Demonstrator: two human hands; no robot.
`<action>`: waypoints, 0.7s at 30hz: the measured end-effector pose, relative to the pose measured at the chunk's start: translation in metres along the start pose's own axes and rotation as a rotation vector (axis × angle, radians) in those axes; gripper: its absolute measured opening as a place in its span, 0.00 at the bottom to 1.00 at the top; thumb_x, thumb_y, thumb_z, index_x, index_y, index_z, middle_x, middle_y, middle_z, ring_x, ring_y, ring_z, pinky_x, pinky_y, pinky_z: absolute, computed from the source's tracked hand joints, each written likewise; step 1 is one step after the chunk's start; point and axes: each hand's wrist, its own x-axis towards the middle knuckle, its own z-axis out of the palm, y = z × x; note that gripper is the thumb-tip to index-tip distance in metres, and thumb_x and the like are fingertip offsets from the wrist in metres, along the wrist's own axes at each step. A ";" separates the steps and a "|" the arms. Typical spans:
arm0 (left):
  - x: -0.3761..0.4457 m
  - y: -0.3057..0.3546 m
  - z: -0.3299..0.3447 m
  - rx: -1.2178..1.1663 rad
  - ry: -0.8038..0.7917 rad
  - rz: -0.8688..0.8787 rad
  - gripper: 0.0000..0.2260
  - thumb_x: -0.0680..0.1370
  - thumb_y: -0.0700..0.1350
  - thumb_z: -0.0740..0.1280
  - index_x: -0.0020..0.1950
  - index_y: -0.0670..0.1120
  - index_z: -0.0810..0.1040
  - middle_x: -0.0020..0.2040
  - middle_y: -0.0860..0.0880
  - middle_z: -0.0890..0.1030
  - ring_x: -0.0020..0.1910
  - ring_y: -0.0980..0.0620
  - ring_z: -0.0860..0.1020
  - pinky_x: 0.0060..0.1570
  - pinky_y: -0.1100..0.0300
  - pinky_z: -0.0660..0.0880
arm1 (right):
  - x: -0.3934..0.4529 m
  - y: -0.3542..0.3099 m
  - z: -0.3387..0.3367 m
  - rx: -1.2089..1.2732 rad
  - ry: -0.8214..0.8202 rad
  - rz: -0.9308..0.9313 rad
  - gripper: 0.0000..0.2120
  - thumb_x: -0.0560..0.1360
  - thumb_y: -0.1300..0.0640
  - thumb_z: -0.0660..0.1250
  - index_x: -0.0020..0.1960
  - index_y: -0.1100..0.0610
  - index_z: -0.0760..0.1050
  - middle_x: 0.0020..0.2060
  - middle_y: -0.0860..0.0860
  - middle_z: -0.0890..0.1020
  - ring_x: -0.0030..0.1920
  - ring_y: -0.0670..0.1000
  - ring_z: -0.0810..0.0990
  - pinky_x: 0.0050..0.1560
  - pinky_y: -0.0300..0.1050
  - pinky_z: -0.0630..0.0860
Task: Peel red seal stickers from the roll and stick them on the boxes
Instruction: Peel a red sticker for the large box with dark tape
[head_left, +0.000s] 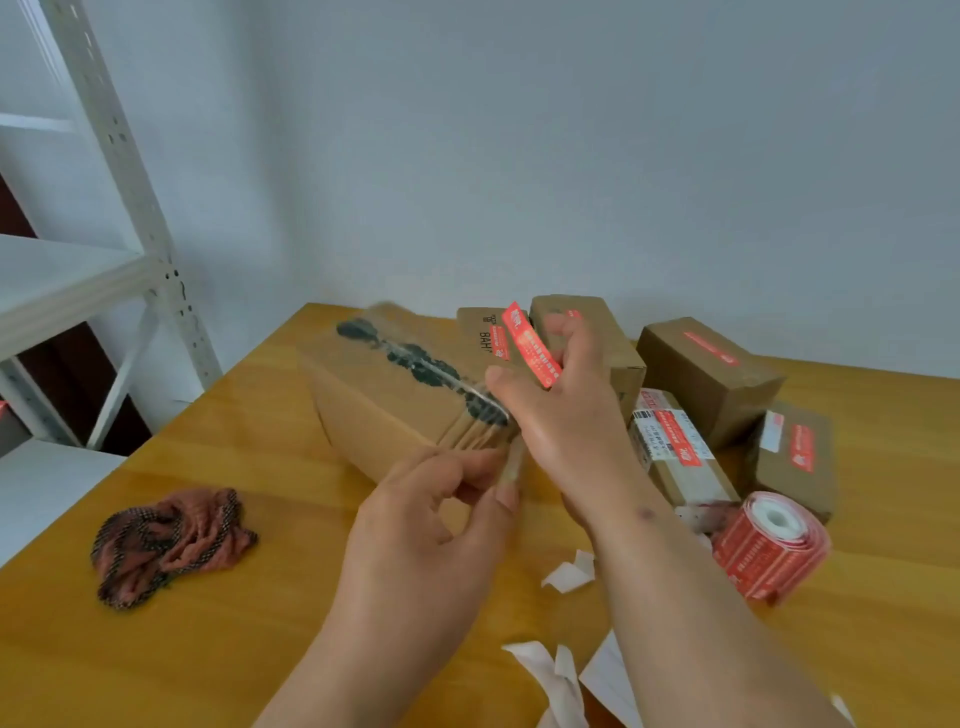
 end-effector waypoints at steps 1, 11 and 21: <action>-0.001 0.005 0.000 -0.109 -0.012 -0.035 0.06 0.73 0.50 0.69 0.49 0.57 0.83 0.43 0.62 0.82 0.45 0.65 0.78 0.43 0.72 0.72 | 0.002 -0.004 -0.003 -0.018 0.015 -0.026 0.28 0.71 0.47 0.68 0.67 0.45 0.62 0.62 0.49 0.70 0.61 0.52 0.73 0.61 0.56 0.73; 0.021 0.017 -0.007 -0.141 0.146 0.038 0.11 0.75 0.45 0.70 0.54 0.58 0.79 0.49 0.60 0.80 0.47 0.60 0.78 0.43 0.69 0.73 | 0.013 0.009 -0.029 -0.138 0.011 0.004 0.29 0.73 0.50 0.69 0.70 0.45 0.60 0.66 0.46 0.66 0.58 0.45 0.74 0.58 0.49 0.75; 0.063 -0.038 -0.029 -0.011 0.098 -0.327 0.23 0.79 0.60 0.60 0.73 0.60 0.63 0.61 0.57 0.71 0.55 0.54 0.71 0.48 0.56 0.70 | 0.009 0.023 -0.021 -0.231 0.015 -0.022 0.34 0.74 0.54 0.71 0.72 0.41 0.56 0.71 0.44 0.59 0.66 0.44 0.66 0.59 0.37 0.65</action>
